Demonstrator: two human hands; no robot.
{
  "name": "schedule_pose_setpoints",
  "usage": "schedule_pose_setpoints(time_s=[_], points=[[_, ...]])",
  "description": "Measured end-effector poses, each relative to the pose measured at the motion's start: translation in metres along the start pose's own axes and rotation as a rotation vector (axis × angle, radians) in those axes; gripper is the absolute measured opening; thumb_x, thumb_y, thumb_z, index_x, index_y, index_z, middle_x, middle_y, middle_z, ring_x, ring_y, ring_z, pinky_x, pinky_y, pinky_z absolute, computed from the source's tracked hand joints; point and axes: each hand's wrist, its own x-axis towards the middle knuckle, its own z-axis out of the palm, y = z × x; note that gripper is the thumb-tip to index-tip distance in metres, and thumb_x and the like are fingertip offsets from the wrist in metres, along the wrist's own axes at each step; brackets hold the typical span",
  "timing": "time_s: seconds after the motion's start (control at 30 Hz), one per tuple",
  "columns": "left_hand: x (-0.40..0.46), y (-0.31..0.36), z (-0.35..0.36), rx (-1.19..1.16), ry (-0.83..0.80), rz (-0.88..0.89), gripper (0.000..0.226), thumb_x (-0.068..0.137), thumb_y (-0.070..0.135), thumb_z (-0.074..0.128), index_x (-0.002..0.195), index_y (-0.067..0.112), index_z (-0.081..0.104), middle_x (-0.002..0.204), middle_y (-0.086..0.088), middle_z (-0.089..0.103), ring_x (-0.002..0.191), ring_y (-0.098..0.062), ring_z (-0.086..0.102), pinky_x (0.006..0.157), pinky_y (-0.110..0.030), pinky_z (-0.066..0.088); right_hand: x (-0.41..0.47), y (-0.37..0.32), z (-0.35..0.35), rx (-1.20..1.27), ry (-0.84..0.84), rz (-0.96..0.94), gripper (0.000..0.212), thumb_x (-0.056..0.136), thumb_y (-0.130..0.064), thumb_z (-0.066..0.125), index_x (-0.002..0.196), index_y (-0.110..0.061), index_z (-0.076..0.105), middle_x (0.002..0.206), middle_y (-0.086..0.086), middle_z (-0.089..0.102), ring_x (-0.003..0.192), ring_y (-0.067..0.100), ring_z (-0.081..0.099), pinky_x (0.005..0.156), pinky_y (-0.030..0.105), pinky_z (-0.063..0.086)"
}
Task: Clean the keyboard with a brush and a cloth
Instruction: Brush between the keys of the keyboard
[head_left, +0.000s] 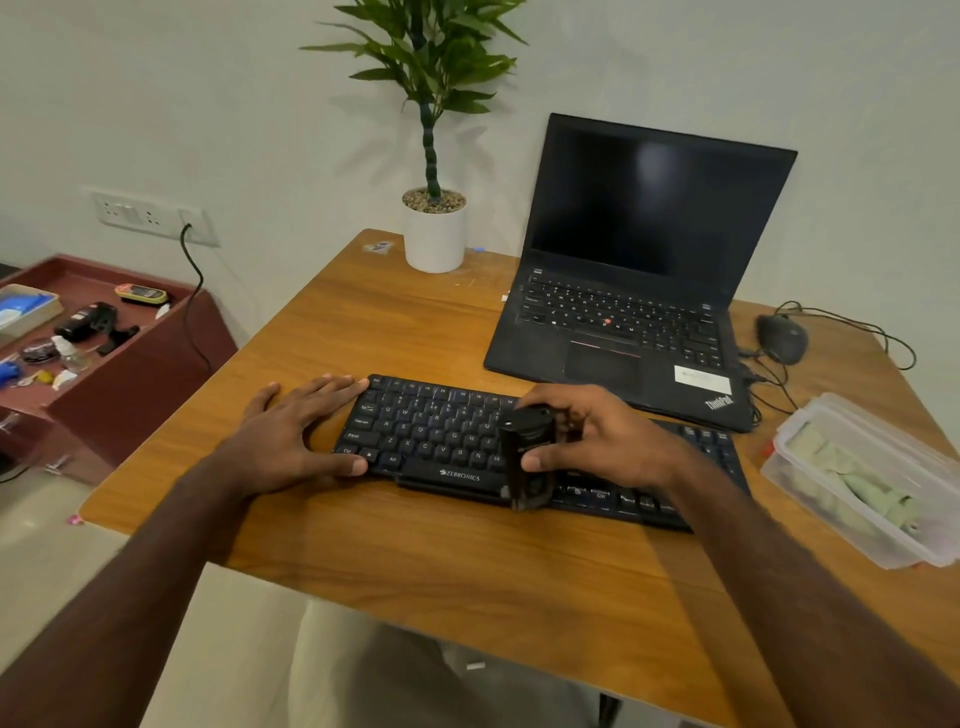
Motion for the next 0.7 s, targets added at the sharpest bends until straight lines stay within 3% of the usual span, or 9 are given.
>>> schedule_pose_setpoints(time_s=[0.1,0.17,0.27,0.33,0.47,0.6,0.7], points=[[0.000,0.003,-0.001,-0.024,-0.014,-0.011,0.108,0.054,0.102,0.043,0.149,0.060,0.013,0.161,0.024,0.012,0.149,0.003,0.002,0.121,-0.047,-0.008,-0.018,0.001,-0.020,0.020,0.002,-0.012,0.032,0.085,-0.007,0.075,0.116,-0.006,0.065,0.111,0.011,0.071,0.104,0.023,0.071,0.083,0.030,0.058],[-0.002,0.010,0.000,-0.018,0.001,-0.028,0.113,0.054,0.103,0.040,0.152,0.054,0.013,0.163,0.021,0.009,0.150,0.000,0.000,0.120,-0.051,-0.010,-0.030,0.002,-0.029,0.065,0.102,-0.049,0.029,0.086,-0.008,0.072,0.113,-0.006,0.065,0.107,0.012,0.071,0.100,0.024,0.071,0.079,0.030,0.059],[-0.003,0.043,0.010,0.137,0.152,0.000,0.122,0.056,0.103,0.034,0.157,0.039,0.012,0.164,0.015,0.000,0.151,-0.005,-0.008,0.117,-0.056,-0.018,-0.040,0.006,-0.030,0.126,0.313,-0.106,0.030,0.082,-0.012,0.074,0.110,-0.009,0.065,0.105,0.009,0.070,0.100,0.025,0.071,0.083,0.033,0.060],[0.002,0.080,0.021,0.209,0.225,0.093,0.126,0.057,0.104,0.035,0.158,0.032,0.016,0.166,0.009,0.003,0.152,-0.009,-0.009,0.116,-0.058,-0.021,-0.037,0.008,-0.019,0.136,0.355,-0.145,0.033,0.080,-0.012,0.076,0.112,-0.009,0.065,0.105,0.006,0.071,0.101,0.024,0.070,0.087,0.034,0.059],[0.016,0.144,0.056,0.323,0.274,0.251,0.112,0.069,0.100,0.027,0.154,0.027,0.032,0.164,0.005,0.021,0.153,-0.012,0.004,0.114,-0.069,-0.010,-0.021,0.005,0.011,0.112,0.360,-0.171,0.034,0.083,-0.008,0.079,0.114,-0.013,0.066,0.105,-0.003,0.072,0.102,0.017,0.070,0.086,0.034,0.059],[0.020,0.149,0.076,0.319,0.329,0.230,0.100,0.077,0.094,0.029,0.146,0.023,0.047,0.153,0.004,0.046,0.147,-0.016,0.031,0.115,-0.069,0.009,-0.018,0.009,0.026,-0.007,0.314,-0.171,0.035,0.084,-0.015,0.080,0.115,-0.022,0.066,0.108,-0.014,0.067,0.107,0.008,0.065,0.087,0.023,0.054],[0.020,0.148,0.076,0.296,0.361,0.220,0.101,0.075,0.094,0.034,0.142,0.020,0.052,0.148,0.001,0.052,0.142,-0.018,0.039,0.113,-0.066,0.021,-0.028,0.015,0.018,-0.055,0.289,-0.096,0.034,0.085,-0.019,0.079,0.116,-0.023,0.066,0.110,-0.014,0.067,0.106,0.002,0.063,0.085,0.017,0.052]])
